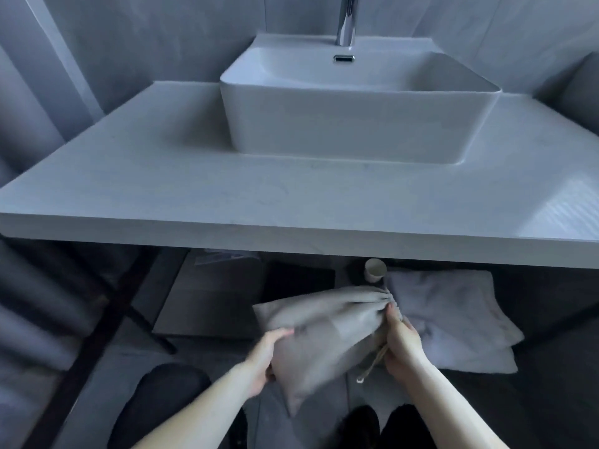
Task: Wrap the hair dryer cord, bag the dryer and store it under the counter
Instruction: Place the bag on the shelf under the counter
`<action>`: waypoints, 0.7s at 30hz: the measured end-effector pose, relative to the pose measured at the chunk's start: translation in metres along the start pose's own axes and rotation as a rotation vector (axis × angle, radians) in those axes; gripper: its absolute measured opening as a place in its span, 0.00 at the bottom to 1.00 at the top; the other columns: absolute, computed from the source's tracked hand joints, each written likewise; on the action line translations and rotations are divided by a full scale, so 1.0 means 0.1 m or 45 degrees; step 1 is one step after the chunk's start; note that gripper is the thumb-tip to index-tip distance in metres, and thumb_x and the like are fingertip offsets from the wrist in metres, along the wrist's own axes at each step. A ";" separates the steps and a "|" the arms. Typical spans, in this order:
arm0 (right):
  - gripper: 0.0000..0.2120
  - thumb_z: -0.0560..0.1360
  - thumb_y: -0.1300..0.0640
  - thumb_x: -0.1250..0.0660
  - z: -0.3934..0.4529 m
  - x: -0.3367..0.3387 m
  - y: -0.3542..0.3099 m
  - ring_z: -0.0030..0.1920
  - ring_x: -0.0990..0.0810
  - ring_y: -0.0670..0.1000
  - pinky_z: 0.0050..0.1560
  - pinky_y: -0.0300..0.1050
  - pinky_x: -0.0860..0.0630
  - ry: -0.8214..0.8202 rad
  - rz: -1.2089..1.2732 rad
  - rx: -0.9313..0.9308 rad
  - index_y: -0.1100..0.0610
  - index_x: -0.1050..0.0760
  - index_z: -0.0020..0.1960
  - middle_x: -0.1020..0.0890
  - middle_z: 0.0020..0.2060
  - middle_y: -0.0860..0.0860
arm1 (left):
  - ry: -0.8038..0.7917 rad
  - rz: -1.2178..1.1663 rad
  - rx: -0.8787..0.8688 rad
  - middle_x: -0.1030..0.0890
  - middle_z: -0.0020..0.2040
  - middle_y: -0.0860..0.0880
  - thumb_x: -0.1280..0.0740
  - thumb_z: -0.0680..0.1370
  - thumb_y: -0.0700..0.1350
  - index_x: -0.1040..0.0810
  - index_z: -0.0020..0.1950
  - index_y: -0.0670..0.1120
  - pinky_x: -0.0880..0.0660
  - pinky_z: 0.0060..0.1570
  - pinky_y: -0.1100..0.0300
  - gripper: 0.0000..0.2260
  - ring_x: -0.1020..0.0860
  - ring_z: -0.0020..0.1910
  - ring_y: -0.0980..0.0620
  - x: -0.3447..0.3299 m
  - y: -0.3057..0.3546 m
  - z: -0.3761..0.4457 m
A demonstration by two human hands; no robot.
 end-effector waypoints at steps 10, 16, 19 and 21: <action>0.24 0.89 0.52 0.39 0.98 -0.28 0.70 0.66 0.21 0.56 0.72 0.51 0.26 0.132 -0.167 -0.059 0.68 0.28 0.77 0.19 0.68 0.61 | 0.191 0.321 -0.077 0.11 0.56 0.47 0.20 0.65 0.60 0.16 0.62 0.49 0.17 0.47 0.53 0.28 0.13 0.54 0.45 0.43 0.41 1.01; 0.29 0.87 0.43 0.39 1.38 -0.35 1.21 0.63 0.19 0.59 0.72 0.56 0.23 0.212 -0.277 -0.136 0.68 0.26 0.73 0.17 0.66 0.64 | 0.230 0.278 -0.108 0.10 0.55 0.50 0.22 0.61 0.66 0.13 0.61 0.49 0.19 0.59 0.50 0.34 0.14 0.56 0.47 0.60 0.18 1.63; 0.27 0.87 0.42 0.40 1.60 -0.47 1.31 0.51 0.18 0.60 0.55 0.53 0.18 0.214 -0.314 -0.159 0.65 0.24 0.70 0.16 0.49 0.58 | 0.219 0.213 -0.109 0.09 0.54 0.50 0.22 0.63 0.67 0.13 0.63 0.50 0.18 0.57 0.50 0.33 0.13 0.55 0.46 0.67 0.08 1.88; 0.28 0.87 0.40 0.40 1.74 -0.56 1.33 0.51 0.18 0.60 0.49 0.51 0.19 0.209 -0.336 -0.174 0.64 0.25 0.71 0.17 0.51 0.59 | 0.206 0.190 -0.164 0.09 0.53 0.50 0.22 0.68 0.64 0.13 0.63 0.50 0.18 0.52 0.52 0.29 0.12 0.54 0.47 0.69 0.11 2.04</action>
Point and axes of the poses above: each hand's wrist, its own z-axis towards the middle knuckle, its own x-axis out of the back of the hand, y = z × x, the point moved 1 cm from there along z, towards the middle knuckle
